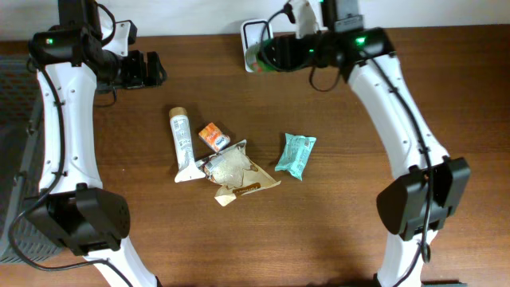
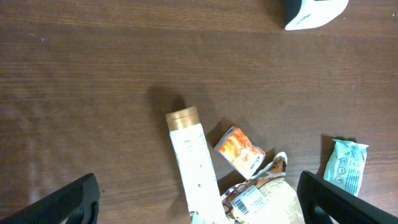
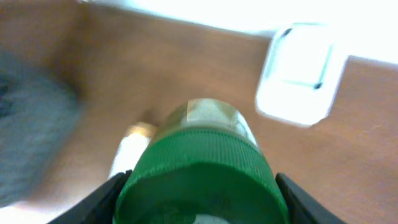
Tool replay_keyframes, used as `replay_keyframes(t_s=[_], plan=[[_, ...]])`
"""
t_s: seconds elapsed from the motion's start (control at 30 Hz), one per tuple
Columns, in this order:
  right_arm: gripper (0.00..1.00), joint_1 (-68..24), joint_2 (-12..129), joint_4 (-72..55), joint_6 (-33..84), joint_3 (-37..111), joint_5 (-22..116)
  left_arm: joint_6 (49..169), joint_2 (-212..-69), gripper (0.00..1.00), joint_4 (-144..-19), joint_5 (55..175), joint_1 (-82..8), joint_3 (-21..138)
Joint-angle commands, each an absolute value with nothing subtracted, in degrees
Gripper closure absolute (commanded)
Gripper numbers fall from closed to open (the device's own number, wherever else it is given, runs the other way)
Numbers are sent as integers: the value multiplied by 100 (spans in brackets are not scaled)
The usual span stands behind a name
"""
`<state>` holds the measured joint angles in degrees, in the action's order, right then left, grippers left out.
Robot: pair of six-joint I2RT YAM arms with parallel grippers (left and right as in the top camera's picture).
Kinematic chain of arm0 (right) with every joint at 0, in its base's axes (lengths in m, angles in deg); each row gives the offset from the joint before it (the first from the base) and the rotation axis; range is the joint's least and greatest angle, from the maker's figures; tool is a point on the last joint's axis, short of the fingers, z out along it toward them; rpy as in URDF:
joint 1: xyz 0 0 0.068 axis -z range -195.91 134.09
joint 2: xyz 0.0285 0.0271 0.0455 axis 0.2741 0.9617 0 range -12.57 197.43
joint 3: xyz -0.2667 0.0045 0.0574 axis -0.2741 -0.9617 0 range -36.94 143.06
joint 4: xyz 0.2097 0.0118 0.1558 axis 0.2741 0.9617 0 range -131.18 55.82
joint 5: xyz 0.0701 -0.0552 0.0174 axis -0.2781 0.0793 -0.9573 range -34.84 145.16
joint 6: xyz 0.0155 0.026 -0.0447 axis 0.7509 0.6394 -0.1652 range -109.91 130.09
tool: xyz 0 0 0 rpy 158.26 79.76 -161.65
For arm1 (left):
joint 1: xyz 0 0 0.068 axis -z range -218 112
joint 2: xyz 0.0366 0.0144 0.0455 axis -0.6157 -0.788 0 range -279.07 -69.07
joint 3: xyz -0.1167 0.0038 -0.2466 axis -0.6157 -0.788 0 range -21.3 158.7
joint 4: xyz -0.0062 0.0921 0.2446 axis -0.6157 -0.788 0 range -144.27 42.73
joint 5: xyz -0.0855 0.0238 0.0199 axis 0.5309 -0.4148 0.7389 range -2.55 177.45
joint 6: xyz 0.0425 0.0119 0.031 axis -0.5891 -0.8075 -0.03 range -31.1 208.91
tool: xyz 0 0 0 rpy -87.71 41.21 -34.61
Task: Scan the item barcode
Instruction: 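Hold the jar's side under the scanner with the right gripper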
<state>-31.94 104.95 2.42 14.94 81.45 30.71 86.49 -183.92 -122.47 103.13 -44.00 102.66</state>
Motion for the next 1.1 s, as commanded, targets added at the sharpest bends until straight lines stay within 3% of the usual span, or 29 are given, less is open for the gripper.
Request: replay_keyframes(t_s=[0.0,0.2,0.37,0.83,1.07], plan=[[43,-3507,10855,-604,320,8285,5058,8557,-18368,1,-12240,10374,-4385,10279],[50,-3605,11771,-2681,-1636,8285,5550,8557,-18368,1,-12240,10376,-4370,10279],[50,-3610,12274,-4119,-3105,8285,5867,8557,-18368,1,-12240,10374,-4370,10279],[50,-3616,12599,-4355,-5815,8285,5690,8557,-18368,1,-12240,10374,-4370,10279],[50,-3616,12768,-4401,-6021,8285,5539,8557,-18368,1,-12240,10374,-4370,10279]])
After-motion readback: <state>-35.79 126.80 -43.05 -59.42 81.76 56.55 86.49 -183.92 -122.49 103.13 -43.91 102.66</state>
